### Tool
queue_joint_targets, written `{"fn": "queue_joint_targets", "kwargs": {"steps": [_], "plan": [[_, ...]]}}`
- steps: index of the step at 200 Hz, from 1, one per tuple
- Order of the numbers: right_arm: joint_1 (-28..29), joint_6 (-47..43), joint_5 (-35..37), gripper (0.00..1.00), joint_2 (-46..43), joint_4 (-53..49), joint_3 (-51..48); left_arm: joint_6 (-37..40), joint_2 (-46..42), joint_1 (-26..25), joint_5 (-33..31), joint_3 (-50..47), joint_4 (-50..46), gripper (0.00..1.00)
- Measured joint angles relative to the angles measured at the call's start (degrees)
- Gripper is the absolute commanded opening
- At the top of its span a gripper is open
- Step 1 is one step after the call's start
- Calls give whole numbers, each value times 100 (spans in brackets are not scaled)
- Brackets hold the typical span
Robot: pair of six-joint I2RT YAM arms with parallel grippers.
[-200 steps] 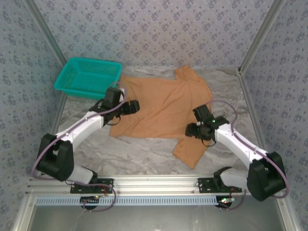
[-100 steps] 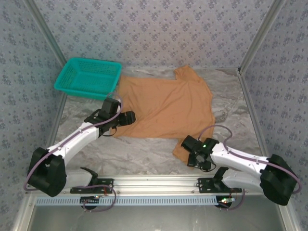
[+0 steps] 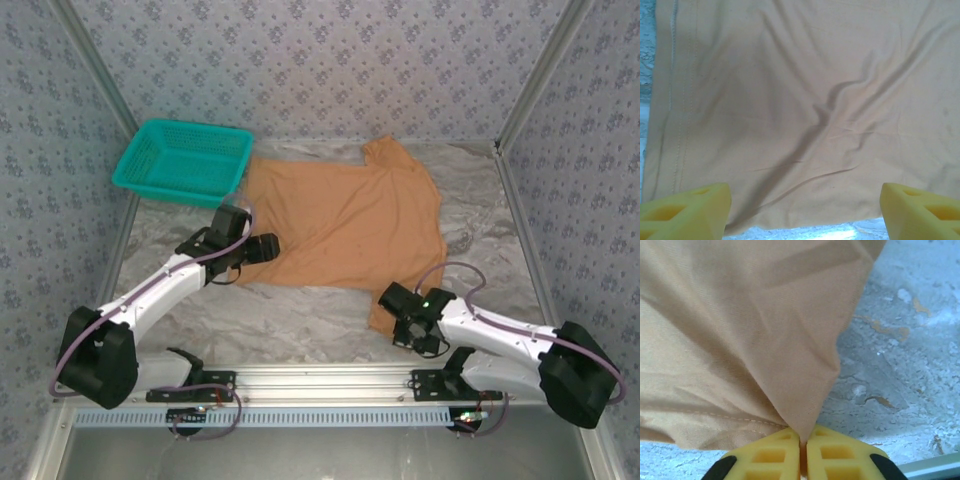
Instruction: Fold the inside-out t-shirt
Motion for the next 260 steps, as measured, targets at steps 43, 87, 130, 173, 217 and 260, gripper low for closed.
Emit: {"fn": "queue_joint_targets", "kwargs": {"steps": [43,87,130,173,217,260], "plan": [[-564,-409,0,0,-345,7,227,-4,-81,214,-321,-46,-599,78],[-1051,-968,-83,0,-385,11,595,-107,-415,841,-468,-680,-962,69],[-1296,-1364,-243,0,-302,15,610,-197,-262,990,-420,-1008,-861,57],[-1344,-1552,-323,0,-286,55,627,-175,162,997,-319,-1008,-420,47],[-1384,-1611,-343,0,-286,46,682,-133,468,1016,-251,-1023,-168,34],[-1434,-1661,-341,0,-304,-7,758,-107,608,1016,-249,-1121,28,18]]}}
